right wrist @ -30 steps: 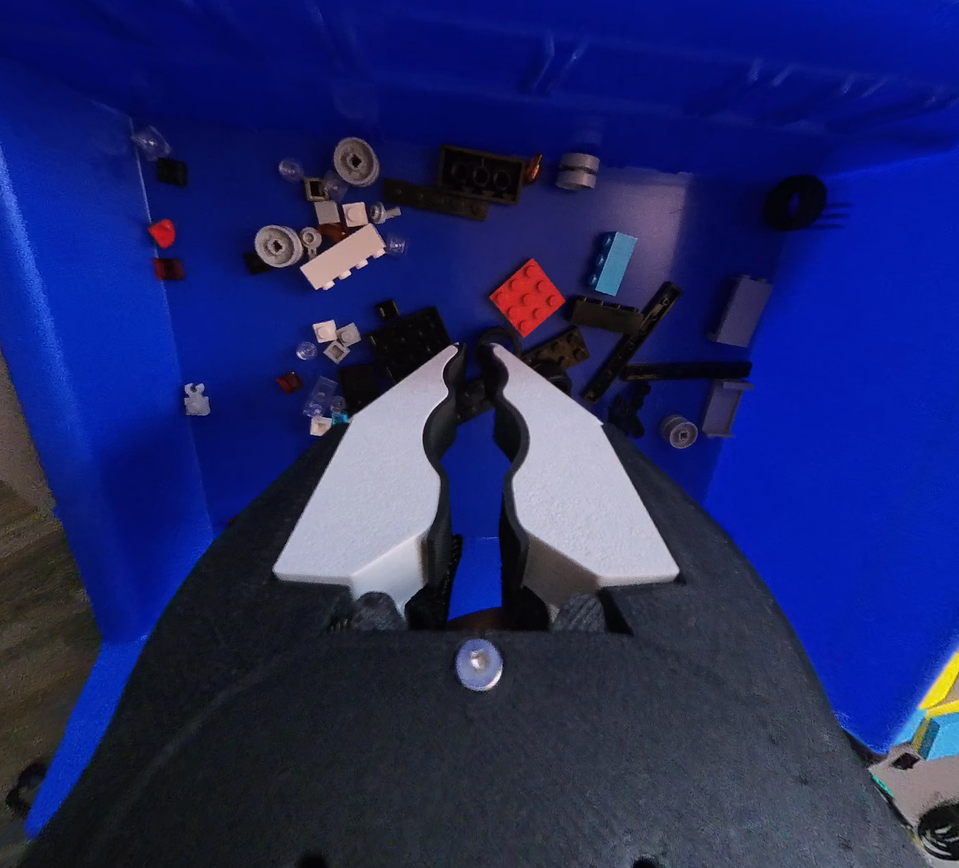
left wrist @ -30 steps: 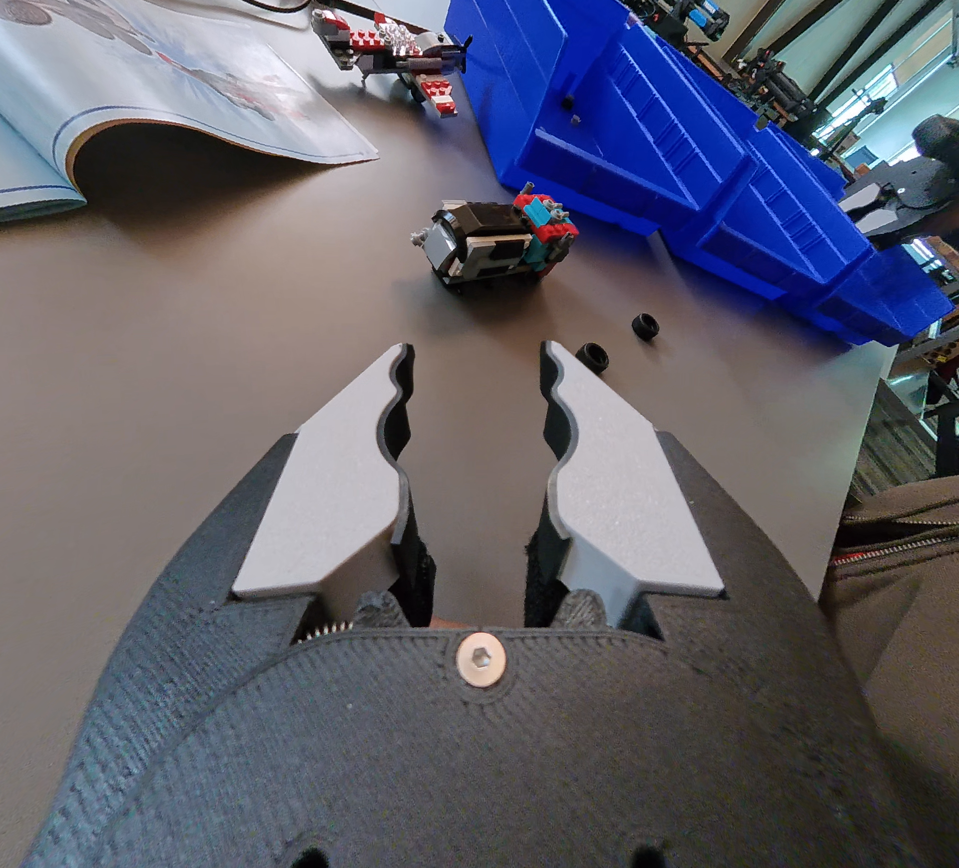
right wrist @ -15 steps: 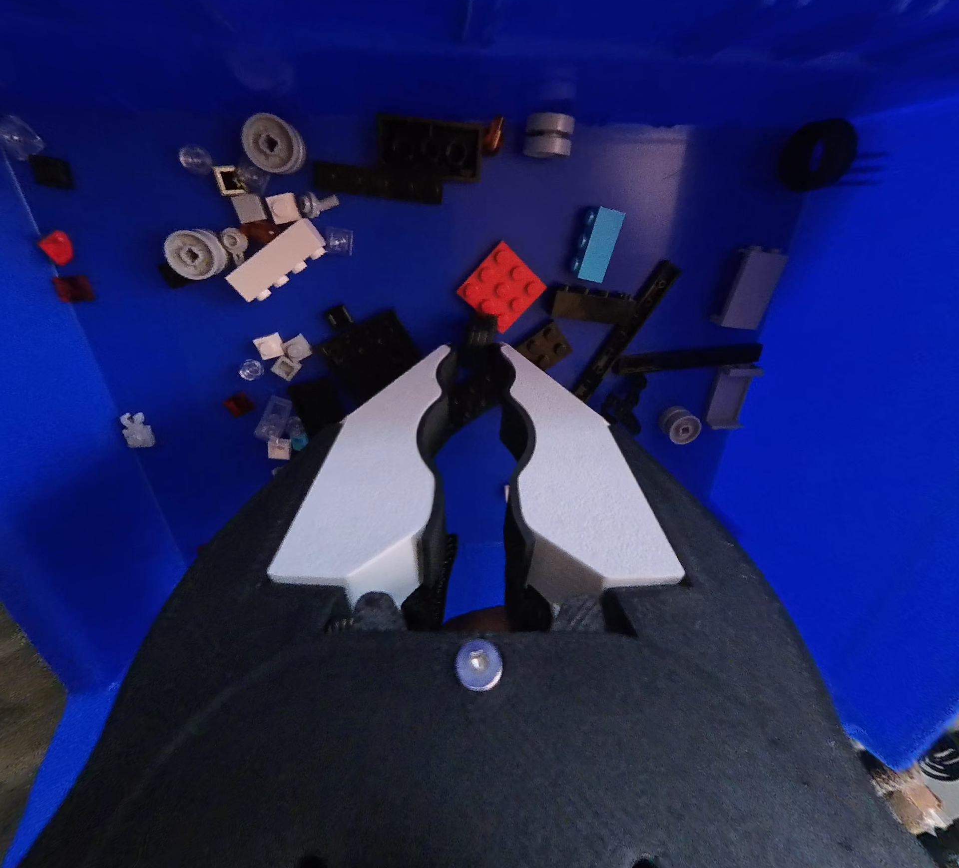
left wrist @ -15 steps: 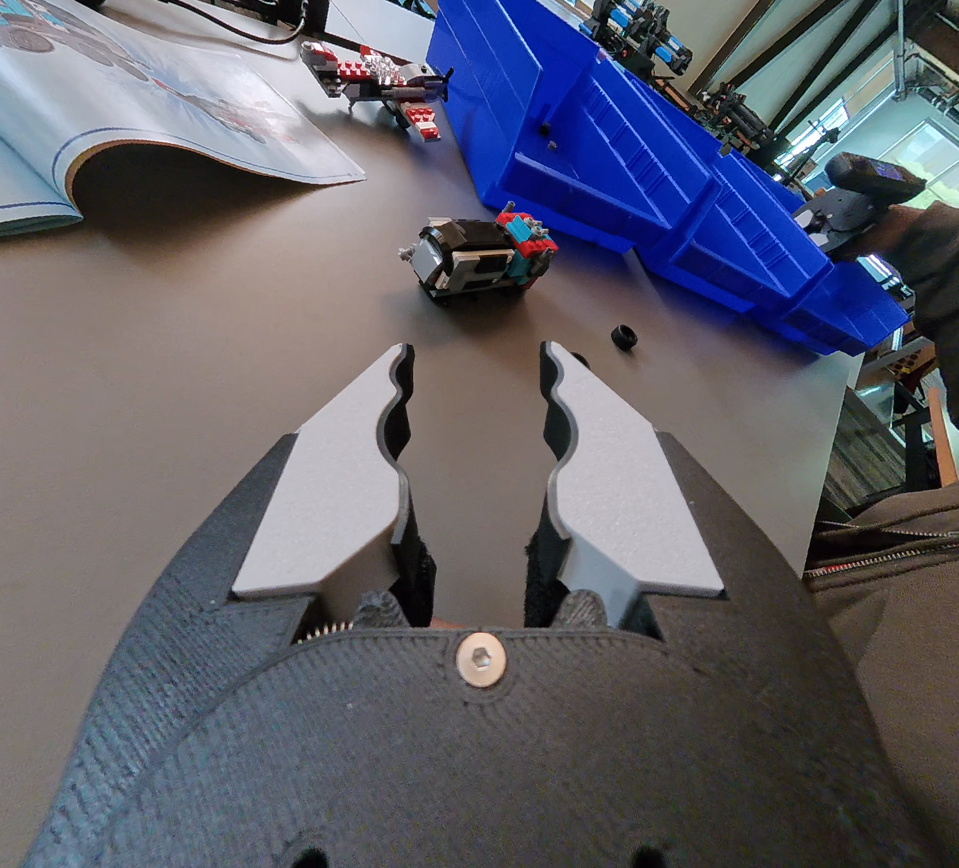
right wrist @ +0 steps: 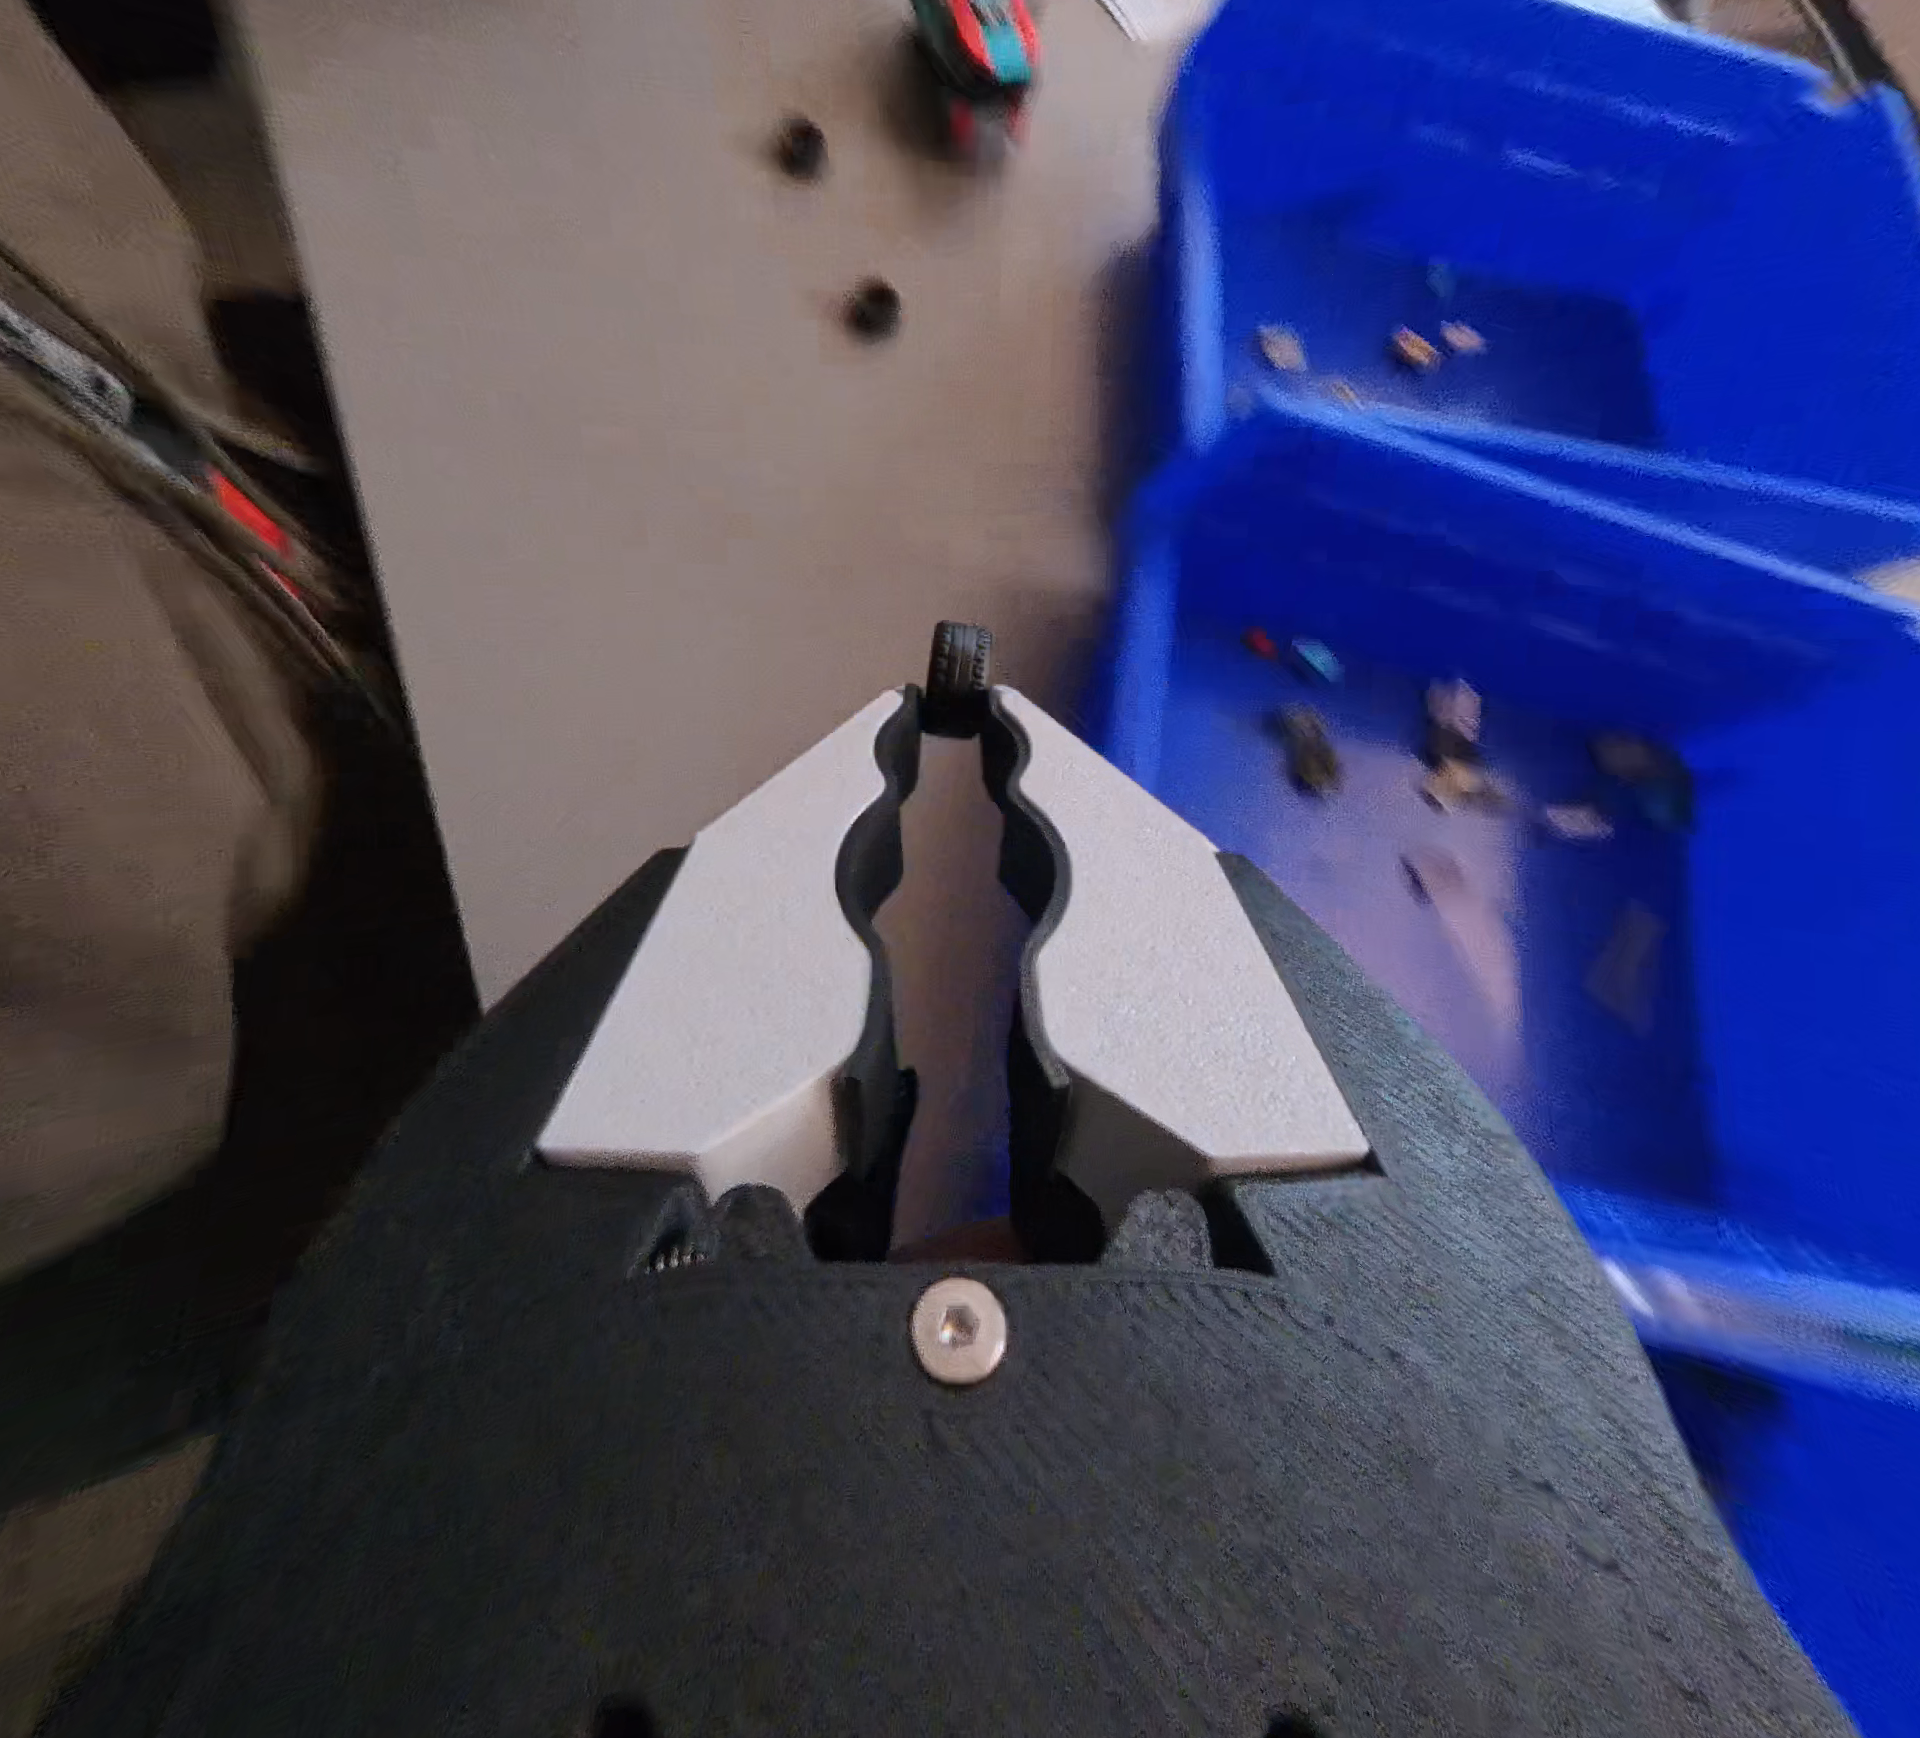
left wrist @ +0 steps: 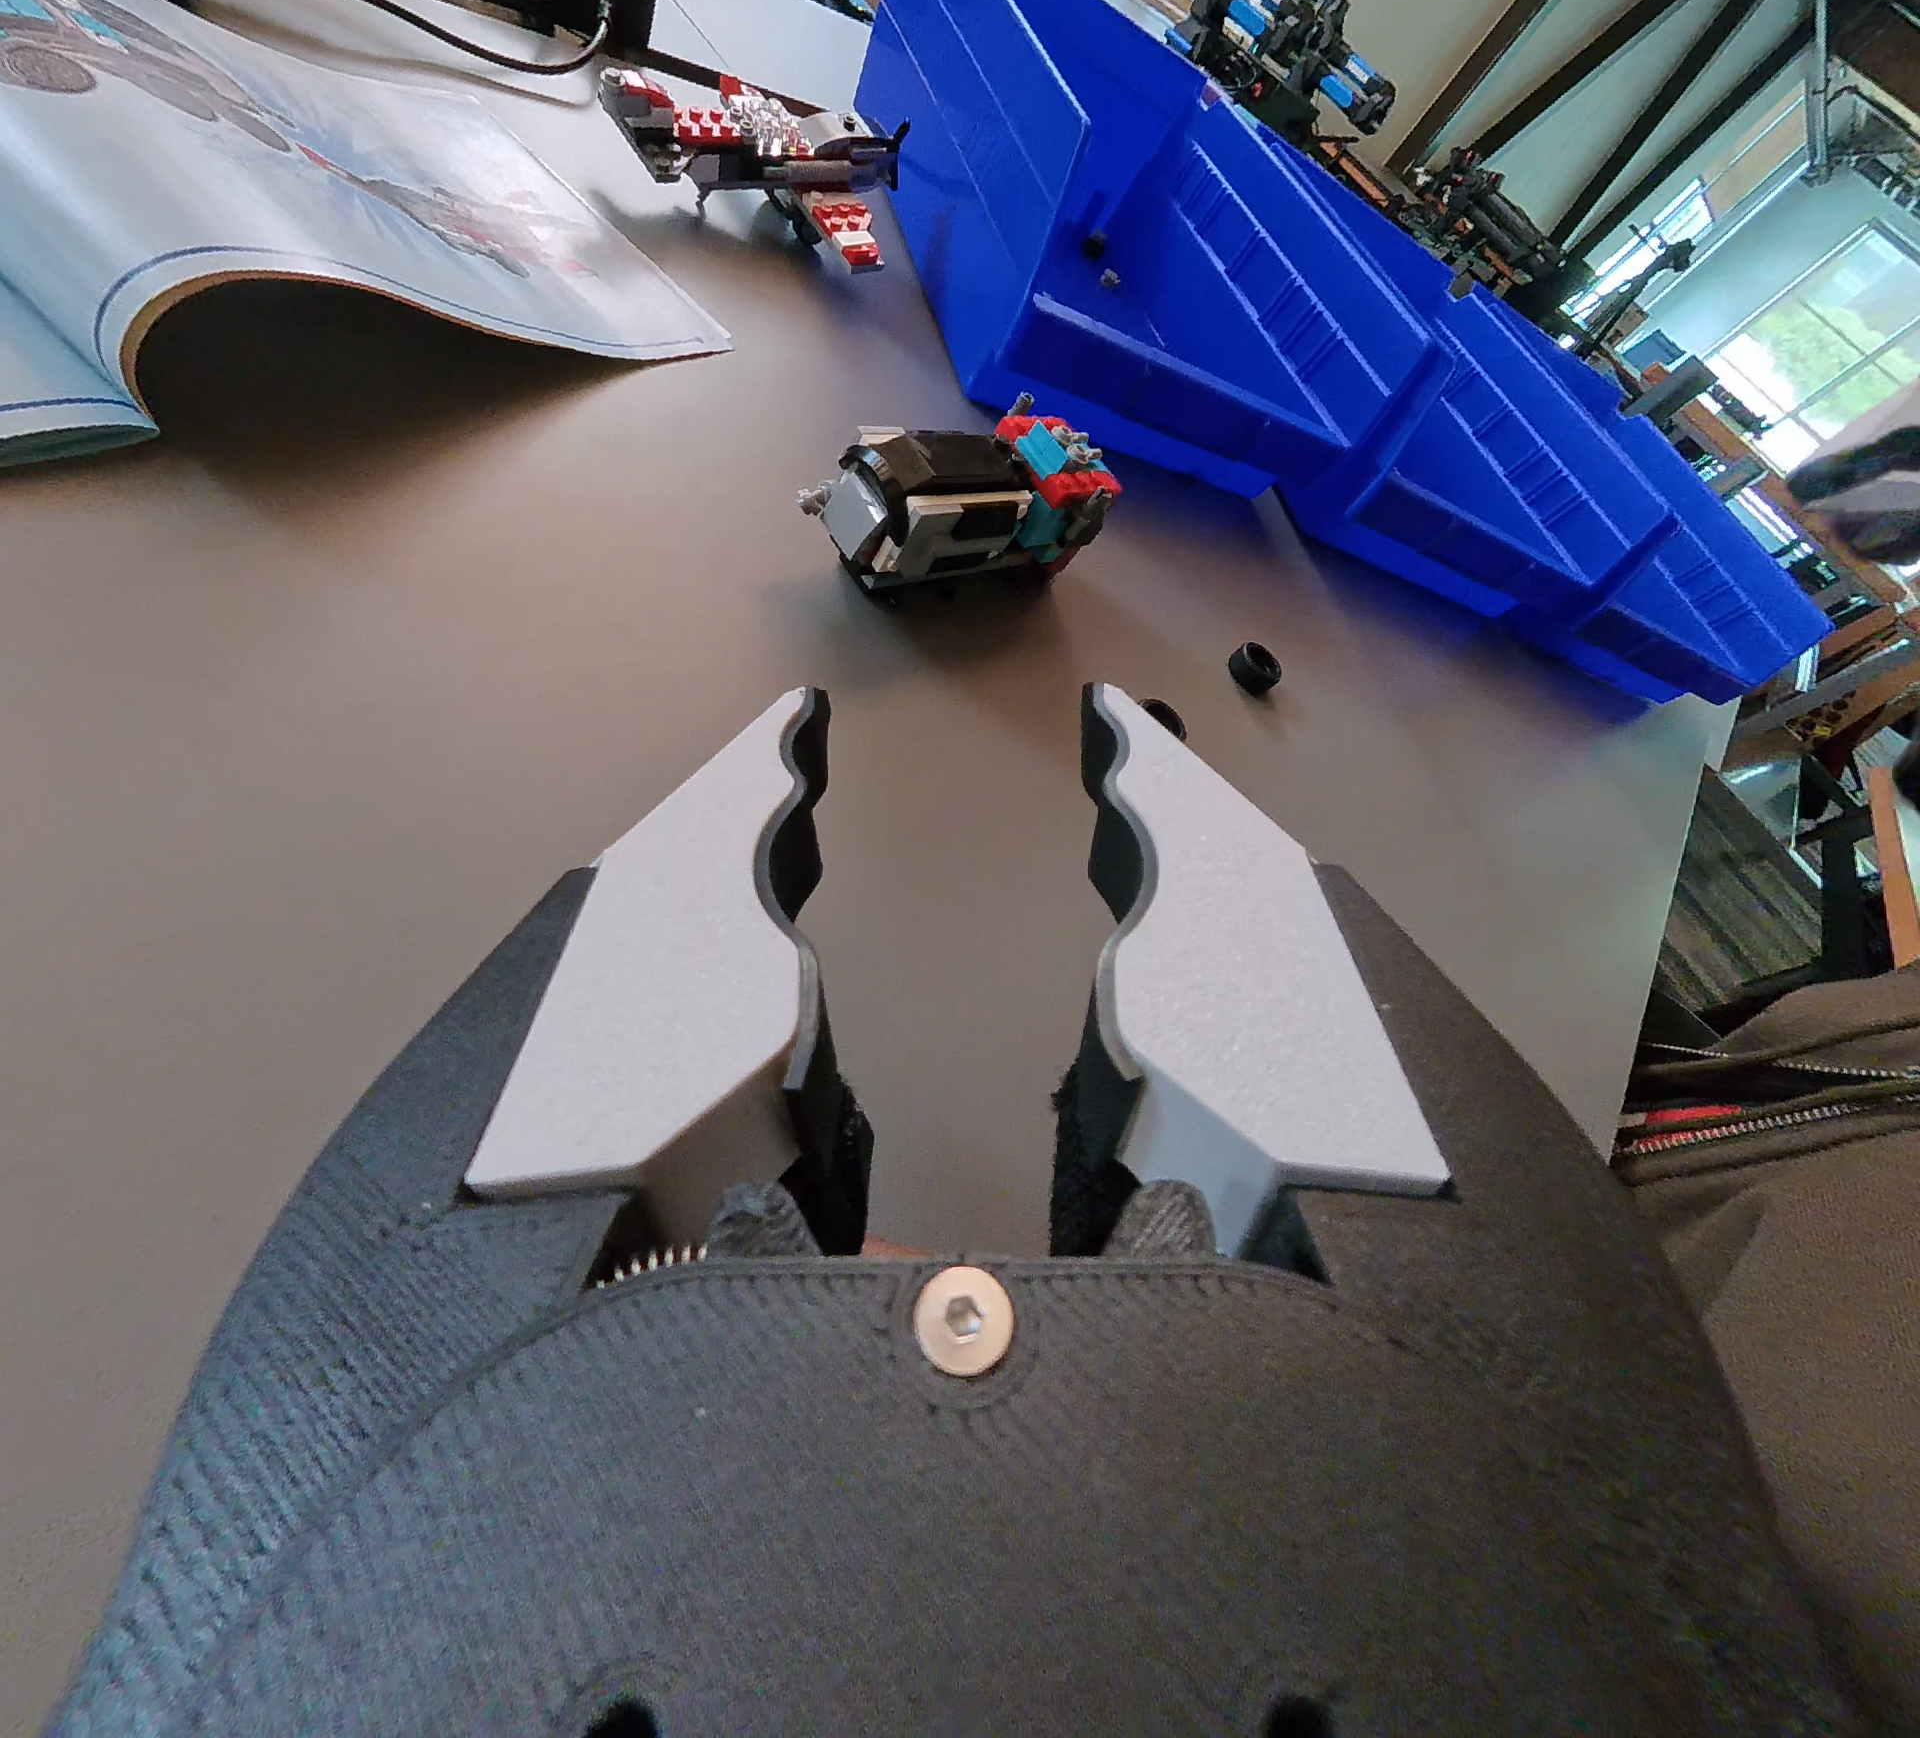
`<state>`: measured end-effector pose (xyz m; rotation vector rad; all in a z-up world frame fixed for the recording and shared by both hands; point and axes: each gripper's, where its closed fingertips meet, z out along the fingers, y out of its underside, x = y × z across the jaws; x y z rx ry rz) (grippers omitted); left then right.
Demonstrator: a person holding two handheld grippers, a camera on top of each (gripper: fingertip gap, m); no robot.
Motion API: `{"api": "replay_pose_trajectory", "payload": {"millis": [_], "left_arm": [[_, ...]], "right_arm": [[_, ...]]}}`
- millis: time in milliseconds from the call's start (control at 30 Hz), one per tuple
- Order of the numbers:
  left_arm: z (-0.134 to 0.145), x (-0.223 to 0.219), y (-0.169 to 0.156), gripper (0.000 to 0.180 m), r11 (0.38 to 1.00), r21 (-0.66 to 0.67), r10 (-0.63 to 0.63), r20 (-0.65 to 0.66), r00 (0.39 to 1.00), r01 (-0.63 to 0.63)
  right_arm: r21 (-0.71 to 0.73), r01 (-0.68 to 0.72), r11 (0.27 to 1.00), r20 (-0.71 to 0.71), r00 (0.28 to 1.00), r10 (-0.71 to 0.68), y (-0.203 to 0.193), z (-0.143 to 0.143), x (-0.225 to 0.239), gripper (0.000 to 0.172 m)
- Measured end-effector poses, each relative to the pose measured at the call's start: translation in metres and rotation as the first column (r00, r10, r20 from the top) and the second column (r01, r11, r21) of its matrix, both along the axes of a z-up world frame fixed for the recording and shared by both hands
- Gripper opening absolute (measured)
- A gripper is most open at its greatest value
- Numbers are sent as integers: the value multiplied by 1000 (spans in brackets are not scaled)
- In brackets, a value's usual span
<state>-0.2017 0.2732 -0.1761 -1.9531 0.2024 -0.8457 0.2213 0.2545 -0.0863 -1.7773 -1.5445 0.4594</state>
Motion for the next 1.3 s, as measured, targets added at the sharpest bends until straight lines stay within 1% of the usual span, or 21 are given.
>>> {"api": "replay_pose_trajectory", "payload": {"millis": [33,100,200,267,367,400,467,500,633,733,867,1000,1067,1133,1167,1233,1300], "left_arm": [[1,0,0,50,1000,5,1,1,1000,-1],[3,-1,0,50,1000,18,7,6,1000,-7],[6,-3,-1,50,999,37,14,17,1000,-15],[9,-5,-2,50,998,51,22,29,999,-23],[14,-8,-6,50,997,68,35,60,998,-39],[15,-9,-7,50,996,75,36,72,997,-41],[18,-10,-9,50,995,85,36,86,996,-44],[17,-10,-8,50,996,82,35,88,996,-42],[13,-6,-8,50,998,59,17,68,998,-21],[13,-6,-8,50,998,58,18,66,998,-22],[11,-7,-7,50,998,50,24,62,998,-27],[9,-5,-6,50,999,36,21,50,999,-23],[8,-5,-6,50,999,34,19,52,998,-21],[8,-5,-6,50,999,31,16,54,998,-18],[8,-5,-6,50,1000,27,14,53,998,-15],[6,-4,-5,50,1000,20,12,46,999,-13],[3,-2,-3,50,1000,6,10,33,999,-10]], "right_arm": [[-27,-29,999,-41,999,28,-6,-7,-26,12],[-69,-56,996,-77,996,51,-8,-32,-74,12],[-118,-27,993,-66,998,19,9,-80,-132,12],[-149,-17,989,-43,999,11,17,-107,-158,12],[-164,-14,986,41,999,21,22,-138,-175,12],[-160,-11,987,59,998,21,23,-144,-177,13],[-170,-6,986,55,998,16,23,-144,-179,14],[-168,1,986,56,998,9,24,-143,-177,17],[-166,49,985,10,999,-48,28,-129,-164,26],[-160,101,982,-42,993,-109,28,-107,-142,29],[-162,182,970,-145,968,-206,22,-60,-91,29],[-128,323,938,-188,921,-342,23,-13,-13,29],[-74,419,905,-155,892,-425,30,2,37,29],[-9,522,853,-84,849,-521,42,9,96,29],[20,569,822,-33,822,-569,48,7,127,29],[68,645,761,74,757,-649,64,-2,185,28],[50,663,747,167,732,-660,76,-18,223,28]]}}
